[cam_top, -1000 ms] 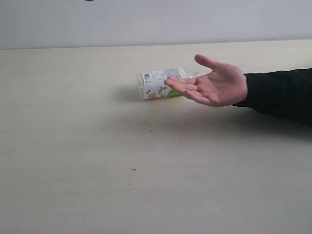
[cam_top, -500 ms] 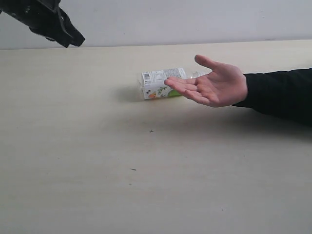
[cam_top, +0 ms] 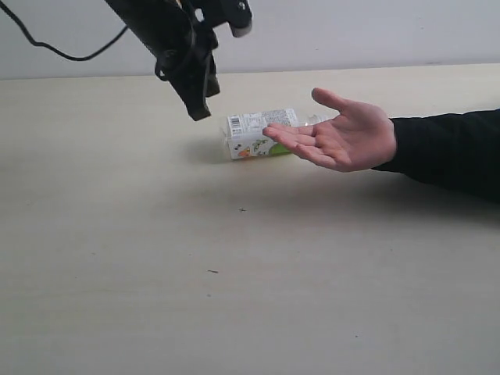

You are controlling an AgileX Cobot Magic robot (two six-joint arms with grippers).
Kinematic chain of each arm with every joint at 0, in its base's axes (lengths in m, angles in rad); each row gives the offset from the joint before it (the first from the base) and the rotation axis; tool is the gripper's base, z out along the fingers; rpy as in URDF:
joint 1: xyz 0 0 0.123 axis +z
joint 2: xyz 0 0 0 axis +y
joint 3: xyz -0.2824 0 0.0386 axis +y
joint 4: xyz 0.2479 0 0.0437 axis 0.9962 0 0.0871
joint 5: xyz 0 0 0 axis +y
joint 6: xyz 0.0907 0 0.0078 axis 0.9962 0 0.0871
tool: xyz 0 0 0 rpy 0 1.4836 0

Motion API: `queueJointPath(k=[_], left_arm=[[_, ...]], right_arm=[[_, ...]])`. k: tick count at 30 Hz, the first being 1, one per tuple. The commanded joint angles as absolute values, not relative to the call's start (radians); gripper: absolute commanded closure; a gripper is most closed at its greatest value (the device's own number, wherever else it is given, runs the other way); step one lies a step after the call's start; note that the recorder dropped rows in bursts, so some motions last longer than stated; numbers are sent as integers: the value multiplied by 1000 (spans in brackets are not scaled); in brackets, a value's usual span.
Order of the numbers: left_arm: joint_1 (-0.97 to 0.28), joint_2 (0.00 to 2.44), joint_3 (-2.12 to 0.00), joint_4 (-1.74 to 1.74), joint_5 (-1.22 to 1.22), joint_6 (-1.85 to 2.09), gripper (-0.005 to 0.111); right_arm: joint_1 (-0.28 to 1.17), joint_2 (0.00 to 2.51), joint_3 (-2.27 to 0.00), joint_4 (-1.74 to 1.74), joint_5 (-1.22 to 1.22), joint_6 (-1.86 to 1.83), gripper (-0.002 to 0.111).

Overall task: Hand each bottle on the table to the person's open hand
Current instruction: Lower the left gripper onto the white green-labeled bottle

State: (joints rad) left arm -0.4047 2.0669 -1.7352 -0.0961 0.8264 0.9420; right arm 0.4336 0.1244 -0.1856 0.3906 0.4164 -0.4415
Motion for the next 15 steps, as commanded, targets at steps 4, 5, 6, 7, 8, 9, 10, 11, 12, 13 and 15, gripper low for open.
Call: queueJointPath(k=[4,5,6,7,8,9,10,11,12,13,15], left_arm=[[-418,2157,-1783,-99,745,914,101],[-418,2157,-1783,-99,745,913,96],[-418,2157,-1783,-99,745,913,89],[-418,2157,-1783,-97,748,916,80],[-418,2157,-1783,-97,753,926,72],[-418,2157,-1783,-97,753,942,65],[-418,2157,-1783,-97,753,958,58],[-418,2157,-1783,-97,745,973,52],[-418,2157,-1783,-97,732,973,47],[-418,2157,-1783,-97,725,969,44],[-418,2157,-1783,-103,704,969,39]], right_arm=[[430,128,-182,390,416,-441,108],[430,128,-182,390,416,-441,108],[430,128,-182,390,416,-441,108],[430,128,-182,390,416,-441,108],[430,128,-182,390,416,-441,108],[430,128,-182,390,416,-441,108],[430,128,-182,390,416,-441,108],[430,128,-182,390,416,-441,108],[430,128,-182,390,416,-441,108],[430,128,-182,390,416,-441,108],[430,128,-182,390,416,-441,108]])
